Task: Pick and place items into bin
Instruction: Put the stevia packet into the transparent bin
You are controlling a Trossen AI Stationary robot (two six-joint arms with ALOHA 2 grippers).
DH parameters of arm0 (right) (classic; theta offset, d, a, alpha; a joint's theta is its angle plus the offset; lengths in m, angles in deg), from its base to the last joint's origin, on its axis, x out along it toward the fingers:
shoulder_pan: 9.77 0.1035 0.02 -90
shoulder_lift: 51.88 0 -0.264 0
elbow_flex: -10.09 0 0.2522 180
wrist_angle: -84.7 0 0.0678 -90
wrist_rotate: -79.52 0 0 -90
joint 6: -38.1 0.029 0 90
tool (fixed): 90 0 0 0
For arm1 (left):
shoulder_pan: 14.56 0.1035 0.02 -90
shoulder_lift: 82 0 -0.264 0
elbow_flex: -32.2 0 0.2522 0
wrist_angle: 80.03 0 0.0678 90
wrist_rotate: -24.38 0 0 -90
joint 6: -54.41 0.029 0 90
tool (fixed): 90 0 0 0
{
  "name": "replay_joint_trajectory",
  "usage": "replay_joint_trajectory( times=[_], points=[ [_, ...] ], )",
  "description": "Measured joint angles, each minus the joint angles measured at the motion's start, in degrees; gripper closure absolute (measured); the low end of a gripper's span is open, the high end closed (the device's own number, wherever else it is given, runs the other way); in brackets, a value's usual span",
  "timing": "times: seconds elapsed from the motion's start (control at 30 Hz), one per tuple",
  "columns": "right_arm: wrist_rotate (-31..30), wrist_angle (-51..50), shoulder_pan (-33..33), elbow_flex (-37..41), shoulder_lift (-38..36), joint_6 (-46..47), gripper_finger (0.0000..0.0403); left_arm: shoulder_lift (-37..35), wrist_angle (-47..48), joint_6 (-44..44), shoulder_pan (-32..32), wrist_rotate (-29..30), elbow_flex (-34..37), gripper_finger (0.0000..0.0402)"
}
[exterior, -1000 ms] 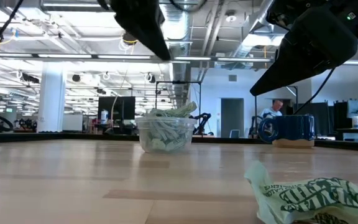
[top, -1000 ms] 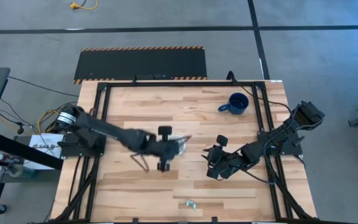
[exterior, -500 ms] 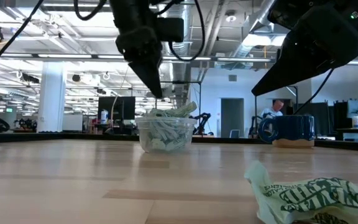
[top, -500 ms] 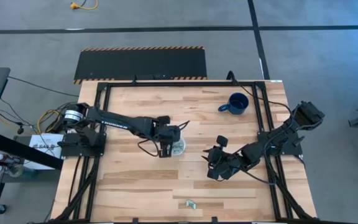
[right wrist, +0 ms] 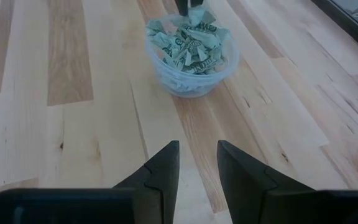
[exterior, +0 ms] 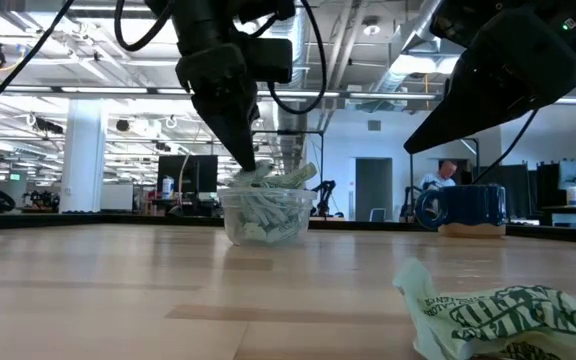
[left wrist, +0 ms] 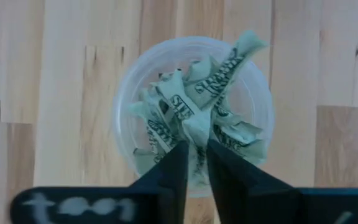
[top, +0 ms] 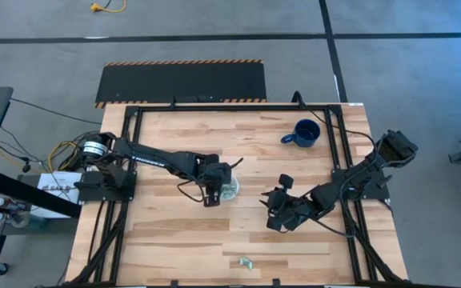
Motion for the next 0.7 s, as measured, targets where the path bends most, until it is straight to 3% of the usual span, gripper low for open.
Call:
replay_joint_trajectory(
  times=[0.23, 0.5, 0.7],
  points=[
    [0.0, 0.0, 0.0, 0.0, 0.0, 0.0, 0.0301, -0.3, 2.9, -0.9, 0.0, -0.8, -0.5, 0.0290],
    [0.1, 0.0, 1.7, -0.2, 0.0, 0.0, 0.0301, -3.3, 7.6, -4.3, -1.7, -4.5, -3.4, 0.0274],
    [1.2, 0.2, 5.4, -3.0, 0.0, -0.9, 0.0301, -9.3, 6.7, -5.5, -5.1, 2.0, -2.8, 0.0274]
  ],
)
